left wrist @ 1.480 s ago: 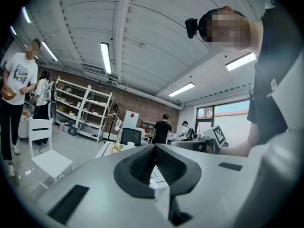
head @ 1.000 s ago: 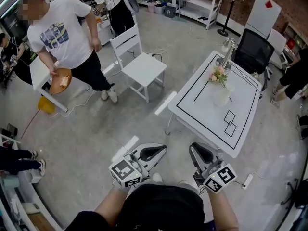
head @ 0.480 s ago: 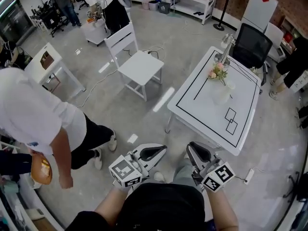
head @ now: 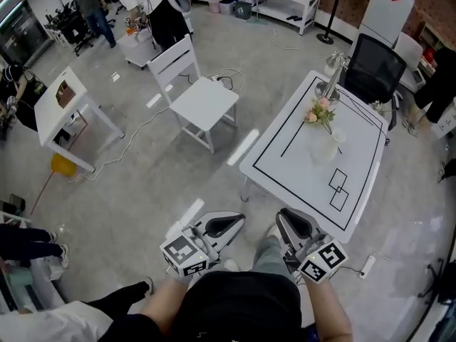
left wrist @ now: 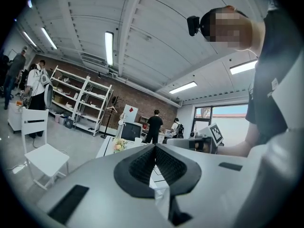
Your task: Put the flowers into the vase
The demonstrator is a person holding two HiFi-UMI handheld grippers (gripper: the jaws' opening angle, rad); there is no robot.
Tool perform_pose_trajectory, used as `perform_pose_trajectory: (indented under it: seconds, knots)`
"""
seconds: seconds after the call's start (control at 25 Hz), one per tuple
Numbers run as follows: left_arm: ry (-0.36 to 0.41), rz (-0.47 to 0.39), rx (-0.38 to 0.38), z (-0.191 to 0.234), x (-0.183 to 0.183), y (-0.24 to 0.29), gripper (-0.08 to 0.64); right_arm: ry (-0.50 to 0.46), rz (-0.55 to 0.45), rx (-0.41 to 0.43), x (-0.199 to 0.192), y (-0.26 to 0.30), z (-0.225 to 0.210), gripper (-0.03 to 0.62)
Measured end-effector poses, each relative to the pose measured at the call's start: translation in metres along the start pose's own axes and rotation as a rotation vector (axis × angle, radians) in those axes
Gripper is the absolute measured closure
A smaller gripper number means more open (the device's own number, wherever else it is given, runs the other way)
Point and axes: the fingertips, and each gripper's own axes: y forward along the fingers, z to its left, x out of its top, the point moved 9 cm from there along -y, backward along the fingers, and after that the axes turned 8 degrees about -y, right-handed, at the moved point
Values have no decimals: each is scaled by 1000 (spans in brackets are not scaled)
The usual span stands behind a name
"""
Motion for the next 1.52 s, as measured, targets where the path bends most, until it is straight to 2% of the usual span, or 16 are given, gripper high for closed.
perform_pose_trajectory:
  seconds: [0.44, 0.8, 1.16, 1.52]
  knots:
    - [-24, -16, 60, 33, 15, 75, 555, 28, 4, 30, 9, 15, -88, 537]
    - [-20, -13, 117, 49, 40, 158, 555, 39, -12, 53, 38, 16, -175, 537]
    - [-47, -21, 156, 69, 59, 224, 555, 45, -14, 64, 57, 12, -243, 537]
    - [-56, 12, 168, 82, 67, 258, 552, 76, -14, -16, 59, -6, -283, 537]
